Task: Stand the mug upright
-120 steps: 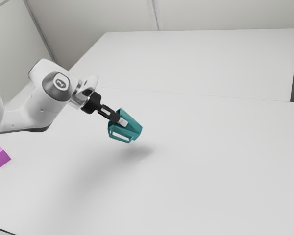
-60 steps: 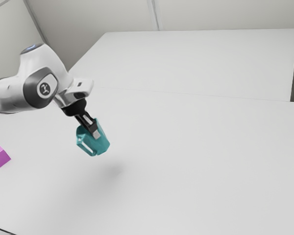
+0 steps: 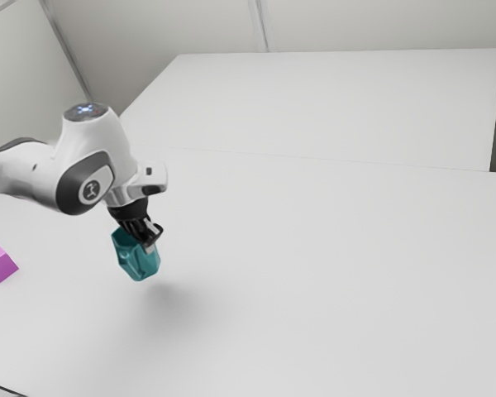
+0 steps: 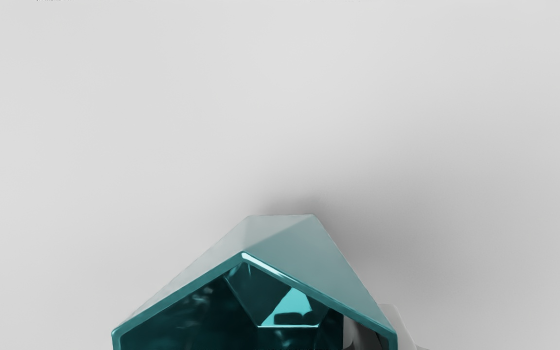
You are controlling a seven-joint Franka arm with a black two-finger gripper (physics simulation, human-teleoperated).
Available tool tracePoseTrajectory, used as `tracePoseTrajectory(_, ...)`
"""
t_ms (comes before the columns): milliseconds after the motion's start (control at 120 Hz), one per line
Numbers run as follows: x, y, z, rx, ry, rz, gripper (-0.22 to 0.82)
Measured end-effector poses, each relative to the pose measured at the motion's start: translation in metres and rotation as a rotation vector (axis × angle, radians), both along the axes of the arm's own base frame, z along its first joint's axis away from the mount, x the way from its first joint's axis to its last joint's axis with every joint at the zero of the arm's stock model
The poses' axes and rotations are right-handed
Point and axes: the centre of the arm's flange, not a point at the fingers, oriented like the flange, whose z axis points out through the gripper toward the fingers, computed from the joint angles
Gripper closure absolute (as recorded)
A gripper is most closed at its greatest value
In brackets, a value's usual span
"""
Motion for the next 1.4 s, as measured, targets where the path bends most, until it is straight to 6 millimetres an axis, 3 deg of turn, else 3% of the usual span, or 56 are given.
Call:
tracePoseTrajectory(408, 0.014, -0.002, -0.032, 0.009, -0.006, 0.151, 0.79)
tracePoseTrajectory(583, 0.019, -0.004, -0.032, 0.012, -0.045, 0.186, 0.79)
tracePoseTrajectory(1400, 0.028, -0.008, -0.064, 0.008, -0.038, 0.291, 0.78)
